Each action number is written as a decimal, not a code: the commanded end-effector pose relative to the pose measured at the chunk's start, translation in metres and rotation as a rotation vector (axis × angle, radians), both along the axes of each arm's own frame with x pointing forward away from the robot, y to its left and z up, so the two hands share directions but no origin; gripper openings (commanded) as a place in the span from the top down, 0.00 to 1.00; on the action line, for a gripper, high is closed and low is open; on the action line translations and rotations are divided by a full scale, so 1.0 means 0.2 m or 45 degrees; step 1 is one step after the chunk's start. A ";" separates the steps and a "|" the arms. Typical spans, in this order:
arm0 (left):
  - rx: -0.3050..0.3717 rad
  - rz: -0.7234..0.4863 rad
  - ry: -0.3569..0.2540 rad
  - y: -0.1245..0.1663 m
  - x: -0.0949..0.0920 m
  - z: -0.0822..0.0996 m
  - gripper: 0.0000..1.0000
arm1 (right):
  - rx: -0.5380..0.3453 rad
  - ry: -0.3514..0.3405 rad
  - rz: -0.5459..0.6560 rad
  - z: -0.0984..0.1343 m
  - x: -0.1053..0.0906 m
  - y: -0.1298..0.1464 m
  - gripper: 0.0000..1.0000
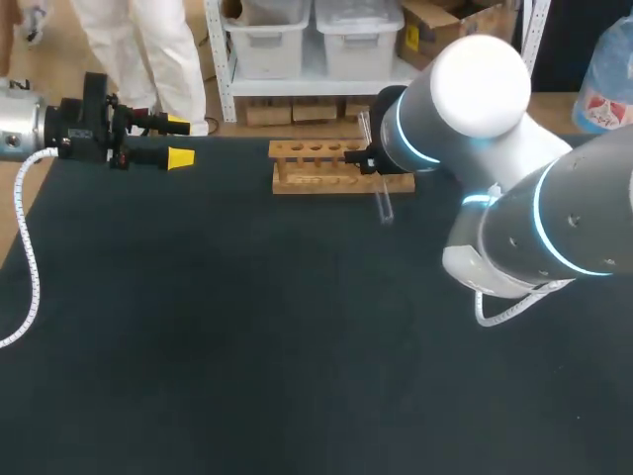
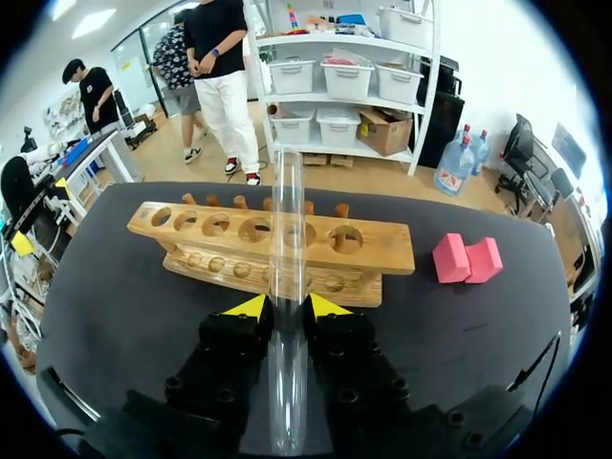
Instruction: Grasp the test tube, adjust it, and insert it.
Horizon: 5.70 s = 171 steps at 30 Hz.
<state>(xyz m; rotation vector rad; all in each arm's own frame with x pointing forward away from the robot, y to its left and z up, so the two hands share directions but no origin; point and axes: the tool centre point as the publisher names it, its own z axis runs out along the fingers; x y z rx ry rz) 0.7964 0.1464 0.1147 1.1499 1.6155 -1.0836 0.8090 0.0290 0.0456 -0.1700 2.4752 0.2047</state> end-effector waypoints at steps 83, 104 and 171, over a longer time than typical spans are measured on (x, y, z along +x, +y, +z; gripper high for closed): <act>-0.003 -0.001 -0.003 0.00 0.00 -0.01 0.00 | 0.015 -0.270 -0.011 0.55 -0.01 -0.19 1.00; -0.003 -0.001 -0.003 0.00 0.00 -0.01 0.00 | 0.026 -0.256 0.018 0.54 -0.01 -0.19 1.00; -0.003 -0.001 -0.003 0.00 0.00 -0.01 0.00 | 0.025 -0.259 0.013 0.53 -0.01 -0.19 1.00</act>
